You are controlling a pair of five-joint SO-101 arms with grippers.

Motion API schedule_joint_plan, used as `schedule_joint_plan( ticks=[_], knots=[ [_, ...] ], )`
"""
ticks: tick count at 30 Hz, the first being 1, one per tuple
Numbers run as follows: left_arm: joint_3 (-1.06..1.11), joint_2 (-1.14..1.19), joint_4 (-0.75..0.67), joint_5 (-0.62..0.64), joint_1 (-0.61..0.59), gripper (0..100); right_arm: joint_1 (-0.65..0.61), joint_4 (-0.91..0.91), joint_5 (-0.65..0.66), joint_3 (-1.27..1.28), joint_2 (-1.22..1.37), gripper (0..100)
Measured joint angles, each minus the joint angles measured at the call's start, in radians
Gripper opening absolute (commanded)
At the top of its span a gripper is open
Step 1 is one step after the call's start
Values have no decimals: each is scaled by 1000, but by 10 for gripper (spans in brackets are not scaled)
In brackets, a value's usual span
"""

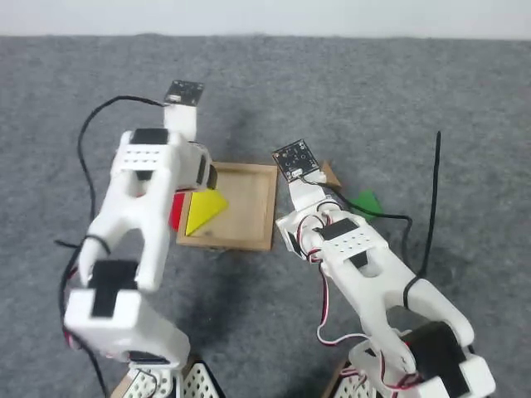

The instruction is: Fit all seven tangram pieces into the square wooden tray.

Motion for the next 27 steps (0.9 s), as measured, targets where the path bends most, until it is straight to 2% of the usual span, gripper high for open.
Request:
schedule_joint_plan(
  ticks=[3, 6, 10, 14, 18, 27],
  knots=[
    [34, -78, -8, -6, -91, 201, 0, 0, 0, 0, 0, 6],
    [63, -86, -61, -78, -183, 233, 0, 0, 0, 0, 0, 6],
    [37, 28, -84, -198, -203, 311, 0, 0, 0, 0, 0, 6],
    [-86, 232, -26, -265, -219, 320, 0, 0, 0, 0, 0, 6],
    [-261, 377, 91, -325, -236, 320, 0, 0, 0, 0, 0, 6],
    [-471, 523, 232, -344, -238, 320, 0, 0, 0, 0, 0, 6]
  ],
)
